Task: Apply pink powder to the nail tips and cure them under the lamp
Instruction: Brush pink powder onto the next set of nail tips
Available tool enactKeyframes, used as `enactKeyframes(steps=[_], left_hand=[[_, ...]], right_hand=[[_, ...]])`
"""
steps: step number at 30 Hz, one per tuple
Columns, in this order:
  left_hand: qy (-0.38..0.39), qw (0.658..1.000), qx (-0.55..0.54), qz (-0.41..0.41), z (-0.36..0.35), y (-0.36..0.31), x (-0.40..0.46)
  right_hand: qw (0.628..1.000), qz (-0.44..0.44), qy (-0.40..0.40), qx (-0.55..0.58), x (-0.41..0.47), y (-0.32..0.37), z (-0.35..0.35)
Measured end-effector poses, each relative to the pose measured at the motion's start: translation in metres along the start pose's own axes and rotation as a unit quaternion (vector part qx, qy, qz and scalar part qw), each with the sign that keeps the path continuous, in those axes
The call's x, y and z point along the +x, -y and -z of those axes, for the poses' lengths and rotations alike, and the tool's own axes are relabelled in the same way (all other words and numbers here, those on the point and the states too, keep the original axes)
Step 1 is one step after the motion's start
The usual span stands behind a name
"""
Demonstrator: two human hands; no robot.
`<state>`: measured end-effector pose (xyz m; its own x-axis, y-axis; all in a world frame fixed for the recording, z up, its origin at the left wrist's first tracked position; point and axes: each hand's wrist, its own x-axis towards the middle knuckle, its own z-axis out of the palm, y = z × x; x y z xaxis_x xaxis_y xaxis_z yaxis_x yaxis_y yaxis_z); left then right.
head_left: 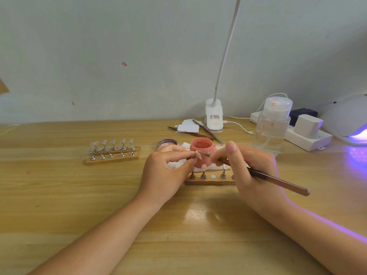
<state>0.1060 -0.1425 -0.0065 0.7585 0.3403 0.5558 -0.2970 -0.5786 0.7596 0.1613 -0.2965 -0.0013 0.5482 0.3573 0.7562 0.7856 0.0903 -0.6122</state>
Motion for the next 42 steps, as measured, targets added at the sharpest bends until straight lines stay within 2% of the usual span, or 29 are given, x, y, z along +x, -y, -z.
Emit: enactKeyframes(steps=[3,6,8,12,16,21,25,30,33,36,42], left_hand=[[-0.001,1.000,-0.003,-0.014,-0.0002,-0.0003,-0.0002],[-0.002,1.000,-0.001,-0.029,-0.0008,-0.0009,0.0000],[0.000,1.000,0.000,-0.031,-0.0010,-0.0010,0.0003],[-0.002,0.999,-0.009,-0.032,-0.0009,-0.0019,-0.0002],[0.005,1.000,0.003,-0.025,-0.0005,-0.0006,0.0000],[0.004,1.000,0.000,-0.025,-0.0005,-0.0022,-0.0001],[0.001,1.000,-0.003,-0.024,-0.0003,-0.0014,-0.0001],[-0.007,1.000,0.008,-0.007,-0.0002,-0.0018,-0.0001],[-0.021,1.000,0.009,-0.002,0.0007,-0.0039,0.0000],[-0.028,1.000,-0.001,-0.007,0.0013,-0.0068,-0.0006],[-0.021,0.999,-0.010,-0.033,0.0010,-0.0064,-0.0006]], right_hand=[[0.997,-0.066,-0.019,0.045,-0.0009,0.0008,0.0005],[0.996,-0.052,-0.044,0.063,0.0009,0.0041,-0.0002],[0.997,-0.046,-0.030,0.059,0.0023,0.0057,-0.0017],[0.987,-0.118,-0.036,0.107,0.0008,0.0078,-0.0014],[0.992,-0.077,-0.042,0.087,0.0025,0.0086,-0.0026],[0.986,-0.115,-0.053,0.109,0.0017,0.0075,-0.0021],[0.993,-0.072,-0.036,0.080,0.0022,0.0090,-0.0027],[0.984,-0.135,-0.056,0.102,0.0008,0.0094,0.0004],[0.984,-0.115,-0.089,0.106,0.0013,0.0096,0.0004],[0.987,-0.100,-0.087,0.087,0.0001,0.0079,-0.0008],[0.999,-0.023,-0.024,-0.001,-0.0027,0.0062,-0.0022]])
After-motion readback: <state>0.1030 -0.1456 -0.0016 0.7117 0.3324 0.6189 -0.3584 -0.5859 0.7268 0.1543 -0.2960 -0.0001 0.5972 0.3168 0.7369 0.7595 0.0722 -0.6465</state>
